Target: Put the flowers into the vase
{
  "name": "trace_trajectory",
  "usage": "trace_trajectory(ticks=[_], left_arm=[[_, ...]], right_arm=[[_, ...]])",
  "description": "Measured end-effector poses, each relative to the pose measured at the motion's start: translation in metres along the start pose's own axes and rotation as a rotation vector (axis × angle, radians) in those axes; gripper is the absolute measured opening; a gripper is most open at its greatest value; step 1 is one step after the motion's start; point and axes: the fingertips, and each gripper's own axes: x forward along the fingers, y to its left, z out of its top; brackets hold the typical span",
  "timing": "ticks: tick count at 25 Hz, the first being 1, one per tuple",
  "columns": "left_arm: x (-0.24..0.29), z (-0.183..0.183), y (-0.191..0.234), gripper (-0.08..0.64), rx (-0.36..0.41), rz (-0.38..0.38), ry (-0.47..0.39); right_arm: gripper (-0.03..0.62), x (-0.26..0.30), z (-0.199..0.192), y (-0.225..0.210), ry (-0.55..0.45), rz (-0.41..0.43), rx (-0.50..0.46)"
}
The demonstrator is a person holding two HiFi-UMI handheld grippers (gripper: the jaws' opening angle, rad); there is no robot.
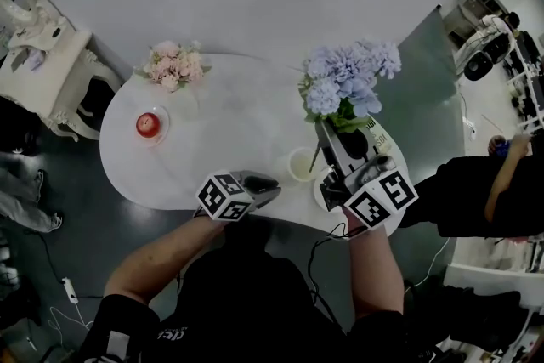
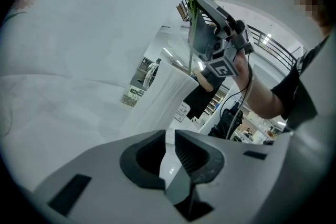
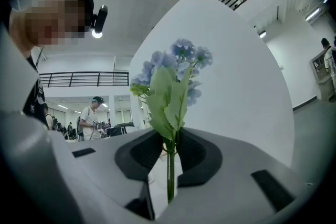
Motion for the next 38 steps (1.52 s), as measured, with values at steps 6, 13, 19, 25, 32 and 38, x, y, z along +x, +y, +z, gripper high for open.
trace_trajectory(ticks=[6, 13, 19, 25, 32, 38], left_arm=[[-0.003, -0.001, 0.004, 0.058, -0.014, 0.008, -0.003], [-0.002, 0.000, 0.007, 0.057, -0.014, 0.009, 0.003], [0.003, -0.001, 0.006, 0.055, -0.013, 0.005, 0.018], [0.004, -0.002, 0.007, 0.056, -0.017, 0.008, 0.019], [0.007, 0.000, 0.008, 0.057, -0.023, 0.012, 0.014], [0.009, 0.002, 0.010, 0.056, -0.025, 0.012, 0.015]], right_arm=[[0.087, 0.001, -0.011, -0.003, 0.006, -0.008, -0.001], [0.086, 0.002, -0.019, -0.003, 0.010, -0.005, -0.012], [0.086, 0.000, -0.030, -0.009, 0.018, -0.013, 0.006], [0.086, -0.001, -0.033, -0.010, 0.016, -0.014, 0.009], [0.087, -0.008, -0.039, -0.017, 0.004, -0.037, 0.045], [0.087, -0.013, -0.043, -0.026, -0.011, -0.055, 0.086]])
